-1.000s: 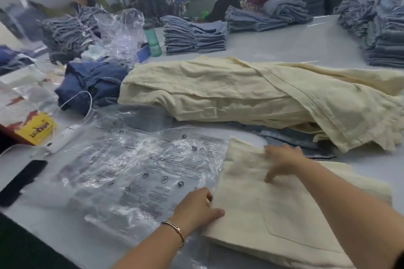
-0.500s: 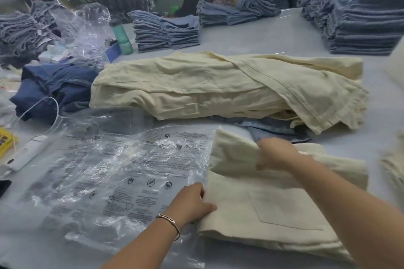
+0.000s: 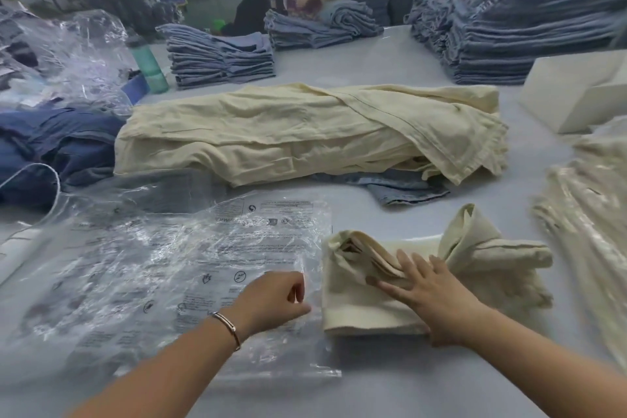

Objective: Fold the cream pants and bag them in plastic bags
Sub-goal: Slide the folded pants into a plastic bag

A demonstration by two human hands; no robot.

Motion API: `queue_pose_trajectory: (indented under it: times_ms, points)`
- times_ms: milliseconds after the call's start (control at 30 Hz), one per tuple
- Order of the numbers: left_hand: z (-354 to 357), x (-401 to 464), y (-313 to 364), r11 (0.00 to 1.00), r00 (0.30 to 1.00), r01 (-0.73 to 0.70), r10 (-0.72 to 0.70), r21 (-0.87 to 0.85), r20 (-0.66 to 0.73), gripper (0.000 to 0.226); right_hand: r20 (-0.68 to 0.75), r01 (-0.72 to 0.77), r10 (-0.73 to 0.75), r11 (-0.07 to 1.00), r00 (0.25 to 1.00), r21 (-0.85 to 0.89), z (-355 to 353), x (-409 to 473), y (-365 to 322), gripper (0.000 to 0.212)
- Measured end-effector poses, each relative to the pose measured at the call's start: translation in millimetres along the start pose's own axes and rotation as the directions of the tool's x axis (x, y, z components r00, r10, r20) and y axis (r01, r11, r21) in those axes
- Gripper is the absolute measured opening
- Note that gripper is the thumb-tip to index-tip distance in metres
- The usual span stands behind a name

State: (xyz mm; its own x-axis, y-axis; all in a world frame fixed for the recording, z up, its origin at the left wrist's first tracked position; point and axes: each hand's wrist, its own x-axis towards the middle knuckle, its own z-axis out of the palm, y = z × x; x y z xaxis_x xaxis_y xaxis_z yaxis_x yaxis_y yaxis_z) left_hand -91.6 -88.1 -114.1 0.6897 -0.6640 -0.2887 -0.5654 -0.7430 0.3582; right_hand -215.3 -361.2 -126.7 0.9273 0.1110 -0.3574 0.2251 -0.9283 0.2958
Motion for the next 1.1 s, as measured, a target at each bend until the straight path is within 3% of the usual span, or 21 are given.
queue_pose_trajectory:
  times_ms: [100, 233, 333, 433, 533, 667, 800, 867, 900, 933, 967, 1000, 1067, 1100]
  points:
    - [-9, -39, -40, 0.972, 0.982, -0.156, 0.133, 0.173, 0.137, 0.029, 0.016, -0.083, 0.084, 0.996, 0.996, -0.042, 2, 3, -6, 0.093]
    - [2, -76, -83, 0.893, 0.959, -0.238, 0.155, 0.382, 0.237, 0.063, -0.035, -0.143, 0.142, 0.989, 0.989, -0.037, -11, 14, -2, 0.071]
    - [8, -85, -90, 0.867, 0.949, -0.293, 0.214, 0.403, 0.23, 0.047, -0.1, -0.171, 0.172, 0.985, 0.98, 0.012, -26, 20, 11, 0.063]
    - [5, -84, -87, 0.858, 0.954, -0.298, 0.25, 0.419, 0.166, 0.024, -0.167, -0.214, 0.245, 0.96, 0.955, 0.18, -43, 20, 25, 0.058]
    - [0, -81, -83, 0.836, 0.952, -0.305, 0.269, 0.457, 0.144, 0.027, -0.227, -0.258, 0.348, 0.901, 0.909, 0.347, -60, 14, 33, 0.058]
    - [2, -81, -85, 0.735, 0.926, -0.374, 0.263, 0.566, 0.27, 0.037, -0.369, -0.187, 0.496, 0.76, 0.786, 0.622, -79, -1, 36, 0.056]
    - [3, -85, -86, 0.601, 0.897, -0.442, 0.295, 0.666, 0.33, 0.021, -0.403, -0.082, 0.491, 0.706, 0.772, 0.703, -101, -9, 39, 0.049]
    - [5, -82, -84, 0.589, 0.928, -0.362, 0.303, 0.722, 0.218, 0.028, -0.4, -0.06, 0.465, 0.708, 0.79, 0.704, -112, -10, 37, 0.046]
    - [7, -78, -83, 0.638, 0.931, -0.326, 0.345, 0.697, 0.12, 0.027, -0.396, -0.043, 0.448, 0.704, 0.801, 0.709, -117, -11, 36, 0.046]
    - [6, -74, -76, 0.778, 0.95, -0.277, 0.308, 0.564, 0.041, 0.021, -0.39, -0.013, 0.428, 0.687, 0.815, 0.726, -123, -12, 34, 0.05]
    - [4, -69, -67, 0.921, 0.974, -0.187, 0.22, 0.341, -0.059, 0.013, -0.381, 0.025, 0.402, 0.661, 0.833, 0.75, -129, -15, 31, 0.056]
    - [0, -61, -59, 0.989, 0.992, -0.082, 0.093, 0.122, -0.088, 0.013, -0.372, 0.059, 0.373, 0.634, 0.85, 0.771, -136, -18, 28, 0.063]
    - [-11, -43, -44, 0.962, 0.999, -0.02, 0.007, -0.271, -0.048, 0.009, -0.346, 0.106, 0.311, 0.589, 0.885, 0.801, -147, -23, 23, 0.073]
    - [-18, -36, -36, 0.924, 1.0, -0.01, 0.001, -0.382, -0.023, 0.006, -0.335, 0.125, 0.278, 0.572, 0.9, 0.811, -150, -24, 19, 0.076]
